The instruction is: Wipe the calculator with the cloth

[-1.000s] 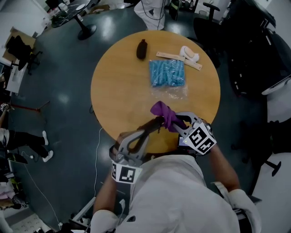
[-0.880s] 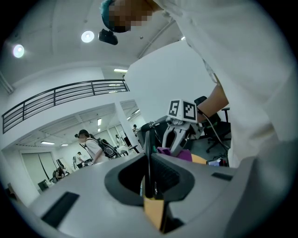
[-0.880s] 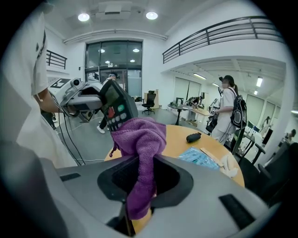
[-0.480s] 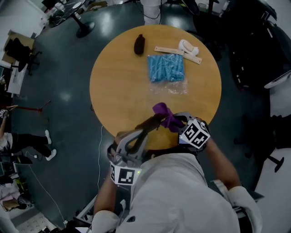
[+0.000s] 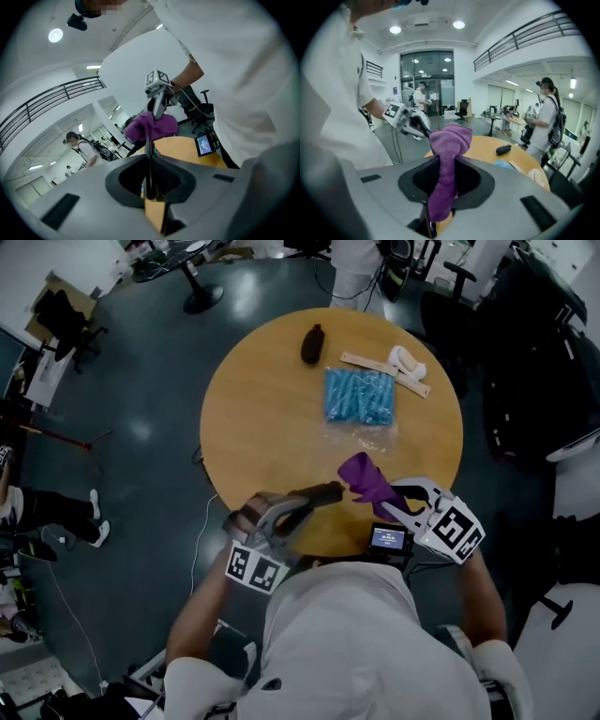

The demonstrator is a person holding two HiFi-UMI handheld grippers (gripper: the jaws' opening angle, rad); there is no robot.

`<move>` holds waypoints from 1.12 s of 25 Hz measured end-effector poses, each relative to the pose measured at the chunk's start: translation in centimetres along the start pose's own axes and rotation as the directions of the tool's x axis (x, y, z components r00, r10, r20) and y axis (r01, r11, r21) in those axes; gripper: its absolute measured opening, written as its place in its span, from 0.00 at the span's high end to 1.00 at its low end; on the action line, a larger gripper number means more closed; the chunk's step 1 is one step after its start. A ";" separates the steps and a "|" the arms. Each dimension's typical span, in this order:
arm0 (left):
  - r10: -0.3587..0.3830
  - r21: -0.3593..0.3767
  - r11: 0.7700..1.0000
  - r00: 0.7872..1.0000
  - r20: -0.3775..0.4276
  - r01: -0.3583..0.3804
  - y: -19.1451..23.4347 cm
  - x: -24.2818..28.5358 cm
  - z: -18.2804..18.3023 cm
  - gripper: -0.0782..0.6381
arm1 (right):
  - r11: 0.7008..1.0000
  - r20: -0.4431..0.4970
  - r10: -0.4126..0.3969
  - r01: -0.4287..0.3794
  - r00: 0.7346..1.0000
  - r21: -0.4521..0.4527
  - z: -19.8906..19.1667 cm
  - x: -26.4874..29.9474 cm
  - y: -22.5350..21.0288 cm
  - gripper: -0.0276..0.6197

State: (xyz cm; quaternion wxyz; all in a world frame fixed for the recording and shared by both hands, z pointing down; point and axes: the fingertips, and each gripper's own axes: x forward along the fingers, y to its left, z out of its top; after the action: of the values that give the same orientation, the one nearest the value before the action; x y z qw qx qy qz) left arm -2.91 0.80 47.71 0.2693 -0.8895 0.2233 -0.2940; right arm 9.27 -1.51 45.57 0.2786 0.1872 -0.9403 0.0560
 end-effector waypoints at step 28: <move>-0.149 0.523 0.850 0.981 0.124 0.063 -5.4 -0.5 6.9 0.83 | 0.928 -0.251 0.344 -0.368 0.905 -0.054 1.3 1.8 6.0 0.83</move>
State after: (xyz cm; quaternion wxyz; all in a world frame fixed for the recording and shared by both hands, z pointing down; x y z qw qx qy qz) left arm 2.45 7.51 46.12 0.4981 -0.8163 0.0646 -0.2855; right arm 4.89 3.14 45.43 0.3829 -0.0097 -0.9202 0.0805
